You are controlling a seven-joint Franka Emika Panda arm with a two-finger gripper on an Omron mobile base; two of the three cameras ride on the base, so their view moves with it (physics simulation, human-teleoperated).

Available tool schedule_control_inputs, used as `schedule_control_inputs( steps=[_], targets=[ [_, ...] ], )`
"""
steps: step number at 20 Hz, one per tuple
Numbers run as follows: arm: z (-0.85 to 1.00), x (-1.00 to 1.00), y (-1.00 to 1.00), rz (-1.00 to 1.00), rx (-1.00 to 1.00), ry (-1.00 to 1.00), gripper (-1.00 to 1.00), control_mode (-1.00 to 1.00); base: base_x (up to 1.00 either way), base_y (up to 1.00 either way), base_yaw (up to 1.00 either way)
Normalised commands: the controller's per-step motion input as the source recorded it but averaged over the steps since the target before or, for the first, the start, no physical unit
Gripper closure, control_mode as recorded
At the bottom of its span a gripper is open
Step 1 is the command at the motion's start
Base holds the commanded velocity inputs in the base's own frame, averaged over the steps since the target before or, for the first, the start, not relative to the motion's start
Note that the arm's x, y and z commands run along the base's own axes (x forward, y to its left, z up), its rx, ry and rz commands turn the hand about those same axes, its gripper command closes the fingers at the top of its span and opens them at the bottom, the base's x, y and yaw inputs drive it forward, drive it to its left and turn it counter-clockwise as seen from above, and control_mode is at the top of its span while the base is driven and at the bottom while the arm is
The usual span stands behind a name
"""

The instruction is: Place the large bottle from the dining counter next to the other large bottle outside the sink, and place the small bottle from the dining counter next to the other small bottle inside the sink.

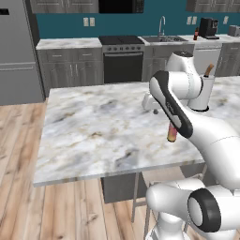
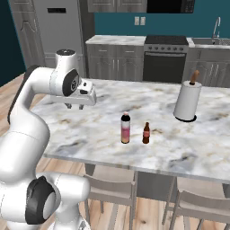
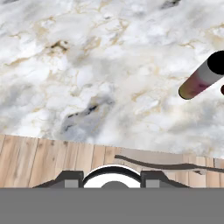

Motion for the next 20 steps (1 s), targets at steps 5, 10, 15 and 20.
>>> schedule_control_inputs(
  steps=[5, 10, 15, 20],
  targets=[
    [0.00, 0.00, -0.10, 0.00, 0.00, 0.00, -1.00, -1.00, 0.00, 0.00, 0.00],
    [0.00, 0.00, -0.22, 0.00, 0.00, 0.00, -1.00, -1.00, 0.00, 0.00, 0.00],
    [0.00, 0.00, -0.27, 0.00, 0.00, 0.00, -1.00, -1.00, 0.00, 0.00, 0.00],
    [0.00, 0.00, -0.28, 0.00, 0.00, 0.00, -1.00, -1.00, 0.00, 0.00, 0.00]
  ],
)
